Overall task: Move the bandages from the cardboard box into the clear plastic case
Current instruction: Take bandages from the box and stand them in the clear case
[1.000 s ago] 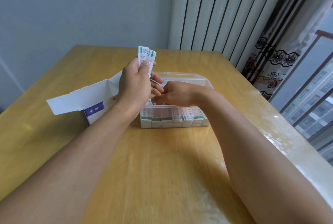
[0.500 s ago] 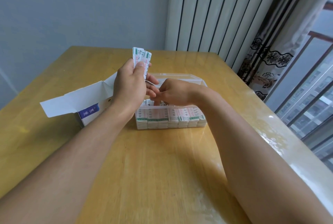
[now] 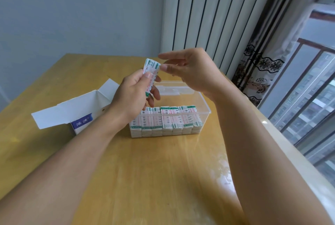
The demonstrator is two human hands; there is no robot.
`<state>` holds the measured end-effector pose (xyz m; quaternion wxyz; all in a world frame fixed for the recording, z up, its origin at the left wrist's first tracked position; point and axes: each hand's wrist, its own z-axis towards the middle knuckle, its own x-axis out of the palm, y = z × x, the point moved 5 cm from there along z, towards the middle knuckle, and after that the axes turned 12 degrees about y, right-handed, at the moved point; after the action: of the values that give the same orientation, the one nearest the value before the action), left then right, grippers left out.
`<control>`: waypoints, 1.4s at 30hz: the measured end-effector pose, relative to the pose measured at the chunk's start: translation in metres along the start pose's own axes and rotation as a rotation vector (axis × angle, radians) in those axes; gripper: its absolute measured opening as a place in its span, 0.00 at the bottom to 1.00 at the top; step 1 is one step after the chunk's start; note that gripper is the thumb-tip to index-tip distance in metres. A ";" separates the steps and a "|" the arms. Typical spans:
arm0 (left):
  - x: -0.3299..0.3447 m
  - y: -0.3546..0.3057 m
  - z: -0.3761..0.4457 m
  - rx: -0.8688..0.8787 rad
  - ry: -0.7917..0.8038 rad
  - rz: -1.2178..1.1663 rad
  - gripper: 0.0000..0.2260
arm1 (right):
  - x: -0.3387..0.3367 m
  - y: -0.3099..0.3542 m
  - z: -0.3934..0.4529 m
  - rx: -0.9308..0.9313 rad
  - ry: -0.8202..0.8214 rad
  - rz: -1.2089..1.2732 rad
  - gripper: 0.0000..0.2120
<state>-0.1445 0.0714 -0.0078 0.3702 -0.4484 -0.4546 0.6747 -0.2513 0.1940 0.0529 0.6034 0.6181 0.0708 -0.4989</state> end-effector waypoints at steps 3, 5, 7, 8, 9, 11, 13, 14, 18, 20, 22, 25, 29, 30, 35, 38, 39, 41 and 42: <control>0.004 -0.002 -0.002 0.024 0.069 0.036 0.15 | 0.001 0.001 -0.001 -0.016 -0.003 0.095 0.13; 0.007 -0.003 -0.002 0.031 0.102 0.064 0.15 | 0.001 0.001 -0.002 -0.036 -0.008 0.173 0.10; 0.010 -0.002 -0.003 0.033 0.133 0.099 0.15 | 0.001 0.002 -0.002 -0.042 -0.014 0.210 0.08; 0.011 -0.002 -0.003 0.034 0.144 0.116 0.16 | 0.001 0.001 -0.002 -0.041 -0.012 0.212 0.08; 0.011 -0.002 -0.003 0.035 0.148 0.128 0.16 | 0.001 0.000 -0.001 -0.037 -0.005 0.210 0.08; 0.011 -0.001 -0.003 0.038 0.141 0.135 0.15 | 0.002 -0.001 -0.001 -0.021 0.024 0.217 0.09; 0.011 -0.001 -0.004 0.045 0.135 0.136 0.15 | 0.002 -0.001 -0.002 -0.021 0.050 0.230 0.11; 0.012 -0.001 -0.004 0.045 0.134 0.138 0.15 | 0.002 -0.001 -0.002 -0.029 0.052 0.234 0.11; 0.011 0.000 -0.002 0.023 0.130 0.106 0.13 | 0.000 0.002 -0.002 -0.055 0.022 0.234 0.09; 0.007 -0.002 0.000 0.029 0.103 0.098 0.11 | 0.000 0.000 -0.002 -0.046 0.011 0.245 0.09; 0.002 -0.002 0.001 0.031 0.074 0.083 0.08 | 0.000 -0.002 -0.001 -0.033 0.007 0.254 0.09; 0.001 -0.002 0.000 0.022 0.072 0.077 0.07 | 0.003 -0.004 0.000 -0.017 0.011 0.262 0.10; -0.001 -0.001 0.001 0.012 0.054 0.093 0.07 | 0.006 -0.009 0.002 0.010 0.036 0.297 0.10; -0.002 0.000 0.002 0.014 0.032 0.094 0.07 | 0.006 -0.011 0.003 0.012 0.034 0.305 0.09; -0.012 0.000 0.004 0.089 -0.150 -0.059 0.08 | 0.018 -0.023 0.008 0.084 0.084 0.317 0.06; -0.022 -0.003 0.003 0.144 -0.266 -0.159 0.07 | 0.035 -0.031 0.012 0.133 0.166 0.286 0.07; -0.025 -0.003 0.003 0.155 -0.294 -0.180 0.08 | 0.039 -0.033 0.012 0.149 0.187 0.274 0.07; -0.029 -0.003 0.003 0.167 -0.325 -0.200 0.08 | 0.045 -0.036 0.013 0.178 0.225 0.234 0.06; -0.030 -0.003 0.003 0.169 -0.329 -0.202 0.08 | 0.048 -0.038 0.014 0.189 0.245 0.210 0.06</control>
<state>-0.1374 0.0443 0.0032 0.3927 -0.2516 -0.4934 0.7342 -0.2608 0.1677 -0.0034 0.5783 0.7322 0.0315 -0.3584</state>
